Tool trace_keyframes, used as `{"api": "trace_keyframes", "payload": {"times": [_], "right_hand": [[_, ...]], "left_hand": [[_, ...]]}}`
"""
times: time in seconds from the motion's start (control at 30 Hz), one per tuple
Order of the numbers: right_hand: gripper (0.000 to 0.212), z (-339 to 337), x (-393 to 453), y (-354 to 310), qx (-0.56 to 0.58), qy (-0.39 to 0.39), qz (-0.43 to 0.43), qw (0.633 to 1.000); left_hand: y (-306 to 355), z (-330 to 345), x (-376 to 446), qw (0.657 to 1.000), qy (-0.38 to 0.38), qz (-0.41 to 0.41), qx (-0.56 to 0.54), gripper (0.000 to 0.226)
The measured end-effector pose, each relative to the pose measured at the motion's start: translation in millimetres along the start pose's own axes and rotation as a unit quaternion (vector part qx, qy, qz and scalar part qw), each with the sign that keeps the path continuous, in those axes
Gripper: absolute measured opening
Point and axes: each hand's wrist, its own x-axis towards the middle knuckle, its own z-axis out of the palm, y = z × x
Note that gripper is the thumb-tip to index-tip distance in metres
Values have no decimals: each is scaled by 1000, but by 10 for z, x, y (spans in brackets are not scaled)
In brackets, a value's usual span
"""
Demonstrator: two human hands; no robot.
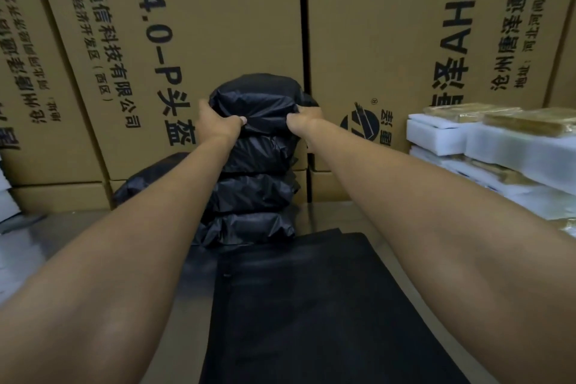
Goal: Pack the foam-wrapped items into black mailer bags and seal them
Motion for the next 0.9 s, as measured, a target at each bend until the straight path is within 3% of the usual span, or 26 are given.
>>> {"api": "trace_keyframes", "payload": {"times": [0.2, 0.33, 0.5, 0.57, 0.7, 0.73, 0.8, 0.9], "right_hand": [[50, -31, 20, 18, -43, -12, -12, 999], [40, -8, 14, 103, -89, 21, -65, 994], [47, 106, 2, -34, -187, 32, -54, 980], [54, 113, -30, -8, -190, 37, -43, 980], [74, -55, -479, 337, -271, 13, -127, 954], [76, -128, -655, 478, -288, -13, -159, 944], [73, -333, -1064, 823, -297, -49, -203, 932], [55, -803, -1623, 1308, -331, 1, -235, 914]], "left_hand": [[-101, 64, -75, 997, 71, 42, 13, 72], [-201, 41, -56, 992, 75, 80, 54, 74], [-156, -82, 10, 995, 53, -44, 74, 98], [-139, -59, -137, 993, 46, -51, 97, 100], [-367, -15, -796, 989, 79, 47, 117, 68], [-501, -28, -1029, 990, 50, 64, 117, 57], [-798, -71, -1554, 981, -81, 80, 156, 38], [-1111, -131, -2293, 919, -261, 114, 273, 33]]}}
